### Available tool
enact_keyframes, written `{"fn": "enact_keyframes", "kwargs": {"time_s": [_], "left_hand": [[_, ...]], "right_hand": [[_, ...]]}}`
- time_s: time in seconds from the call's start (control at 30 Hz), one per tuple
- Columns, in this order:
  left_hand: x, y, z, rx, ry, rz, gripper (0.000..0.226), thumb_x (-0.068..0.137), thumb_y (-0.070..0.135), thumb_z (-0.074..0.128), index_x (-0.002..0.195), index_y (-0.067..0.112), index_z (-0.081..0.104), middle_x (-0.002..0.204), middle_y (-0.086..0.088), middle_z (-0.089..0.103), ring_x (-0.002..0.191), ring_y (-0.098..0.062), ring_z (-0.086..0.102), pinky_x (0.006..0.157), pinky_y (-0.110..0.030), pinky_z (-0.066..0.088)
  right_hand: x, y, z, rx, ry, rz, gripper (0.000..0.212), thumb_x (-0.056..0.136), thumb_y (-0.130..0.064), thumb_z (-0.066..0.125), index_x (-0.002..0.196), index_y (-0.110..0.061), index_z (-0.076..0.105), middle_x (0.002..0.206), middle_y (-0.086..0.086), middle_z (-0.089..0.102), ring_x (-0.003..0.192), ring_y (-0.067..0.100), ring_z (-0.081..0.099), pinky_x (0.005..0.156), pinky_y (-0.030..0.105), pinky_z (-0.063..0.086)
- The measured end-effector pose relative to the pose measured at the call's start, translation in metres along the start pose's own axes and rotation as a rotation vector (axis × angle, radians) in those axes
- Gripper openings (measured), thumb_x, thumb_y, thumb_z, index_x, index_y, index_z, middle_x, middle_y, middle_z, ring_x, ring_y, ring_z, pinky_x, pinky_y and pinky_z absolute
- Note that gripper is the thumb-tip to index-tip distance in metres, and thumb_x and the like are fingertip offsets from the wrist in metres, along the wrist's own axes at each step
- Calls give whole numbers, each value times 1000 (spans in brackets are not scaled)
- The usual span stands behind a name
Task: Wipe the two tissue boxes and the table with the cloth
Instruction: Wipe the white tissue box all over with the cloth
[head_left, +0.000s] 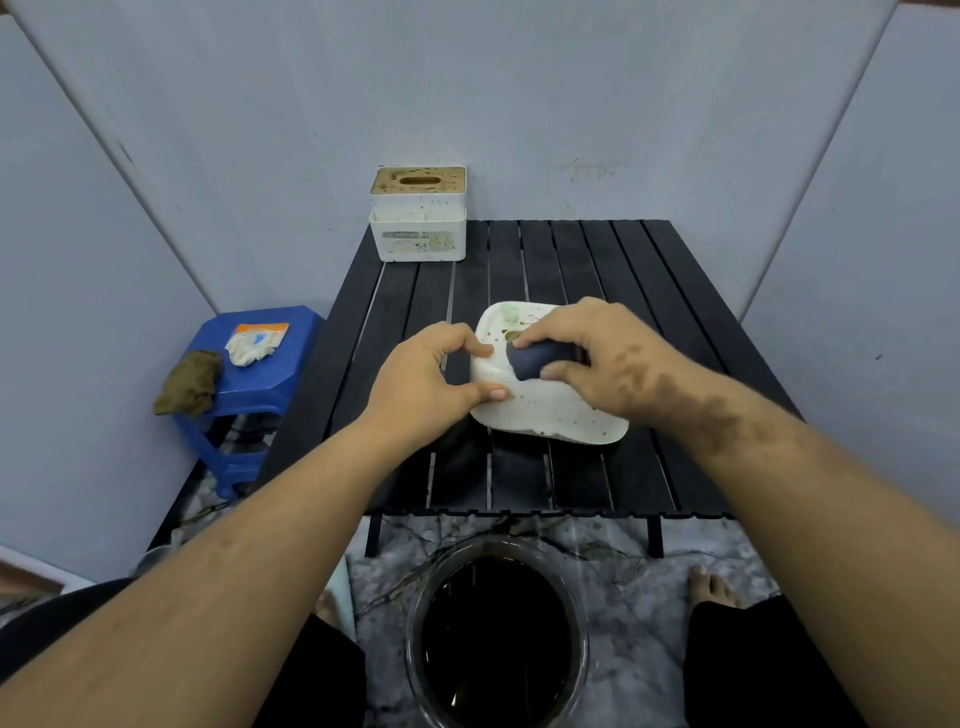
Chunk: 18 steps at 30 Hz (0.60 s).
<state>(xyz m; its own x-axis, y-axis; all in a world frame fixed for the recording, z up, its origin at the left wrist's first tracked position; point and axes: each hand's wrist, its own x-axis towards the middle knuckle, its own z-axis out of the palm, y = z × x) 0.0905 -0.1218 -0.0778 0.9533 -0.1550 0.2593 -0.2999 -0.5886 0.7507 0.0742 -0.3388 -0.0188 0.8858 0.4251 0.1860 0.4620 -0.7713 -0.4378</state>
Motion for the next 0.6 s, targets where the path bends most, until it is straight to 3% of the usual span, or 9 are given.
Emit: {"fn": "enact_keyframes", "kwargs": {"time_s": [0.17, 0.27, 0.37, 0.5, 0.53, 0.6], "left_hand": [[3, 3, -5, 28, -41, -11, 39, 68, 33, 94, 97, 37, 68, 114, 19, 63, 116, -13, 57, 99, -32, 45], [3, 4, -4, 7, -40, -34, 39, 69, 31, 94, 97, 37, 67, 116, 20, 63, 116, -12, 56, 99, -31, 45], [2, 4, 0, -16, -26, -54, 39, 68, 29, 94, 97, 36, 68, 113, 21, 62, 113, -11, 56, 97, -30, 44], [5, 5, -3, 5, -48, -45, 37, 68, 28, 93, 91, 40, 67, 100, 22, 62, 89, -1, 55, 81, -27, 42], [6, 5, -5, 12, -66, -48, 37, 69, 28, 93, 89, 42, 66, 98, 21, 63, 87, -1, 55, 80, -28, 42], [11, 4, -10, 22, -104, -49, 38, 68, 27, 94, 85, 45, 65, 105, 19, 65, 100, -9, 59, 91, -34, 46]], "right_hand": [[-19, 38, -54, 31, -174, 61, 45, 72, 1, 80, 95, -37, 73, 95, -29, 63, 92, -12, 56, 78, -3, 33], [-25, 48, -64, 54, -155, 100, 49, 68, 5, 81, 91, -38, 74, 91, -26, 66, 89, -15, 57, 75, -2, 36], [-16, 32, -41, 31, -102, 45, 42, 73, -4, 80, 100, -36, 74, 96, -22, 63, 95, -1, 56, 84, 2, 35], [-1, 3, 4, 4, 40, -50, 38, 81, -12, 73, 113, -32, 69, 107, -7, 65, 98, 12, 49, 94, 23, 38], [0, 4, 4, 5, 27, -65, 39, 82, -12, 73, 115, -32, 69, 110, -8, 66, 99, 12, 49, 94, 24, 38], [-4, 14, -10, 33, -47, -76, 41, 79, -11, 75, 113, -34, 69, 111, -16, 66, 101, 5, 50, 92, 15, 36]]}}
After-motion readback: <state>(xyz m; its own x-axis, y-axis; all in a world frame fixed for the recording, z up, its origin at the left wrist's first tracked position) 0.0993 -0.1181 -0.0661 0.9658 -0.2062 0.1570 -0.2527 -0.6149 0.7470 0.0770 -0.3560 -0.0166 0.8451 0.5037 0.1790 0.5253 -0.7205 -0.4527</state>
